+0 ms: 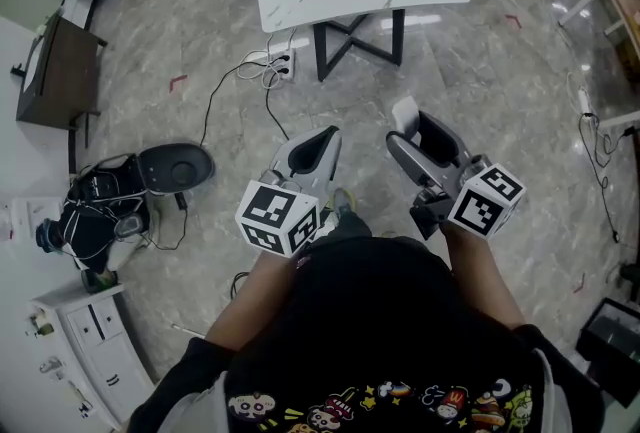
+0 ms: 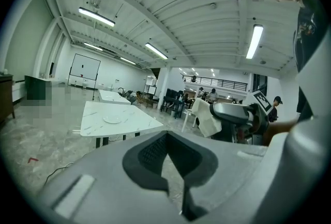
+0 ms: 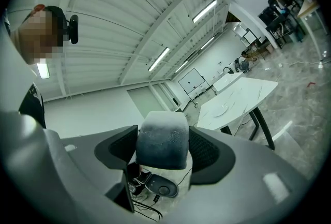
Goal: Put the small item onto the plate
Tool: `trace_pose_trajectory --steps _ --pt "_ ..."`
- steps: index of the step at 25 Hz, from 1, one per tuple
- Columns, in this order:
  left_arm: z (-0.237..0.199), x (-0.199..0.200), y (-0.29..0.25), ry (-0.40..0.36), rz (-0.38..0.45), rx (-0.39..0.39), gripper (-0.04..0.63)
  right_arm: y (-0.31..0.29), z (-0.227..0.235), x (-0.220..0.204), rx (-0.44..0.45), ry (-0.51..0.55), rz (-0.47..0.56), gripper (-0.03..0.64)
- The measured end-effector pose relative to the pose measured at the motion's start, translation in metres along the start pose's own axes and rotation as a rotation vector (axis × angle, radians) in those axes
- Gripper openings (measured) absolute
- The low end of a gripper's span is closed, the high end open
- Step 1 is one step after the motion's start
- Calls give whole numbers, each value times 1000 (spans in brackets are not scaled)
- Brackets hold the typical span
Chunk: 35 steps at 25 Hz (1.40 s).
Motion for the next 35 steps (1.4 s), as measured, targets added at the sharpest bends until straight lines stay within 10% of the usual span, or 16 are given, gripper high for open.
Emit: trace_pose_trajectory --steps 35 --pt "-78 23 -42 -14 -25 -62 0 -75 33 7 -75 -18 16 334"
Point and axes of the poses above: the fingertips, and each gripper's own axes: y backward along the fingers, z to its right, x out of its top, the point moved 9 cm from there along y, backward along the fingers, and after that the axes turned 11 degrees about x, right-handed, at the moved point
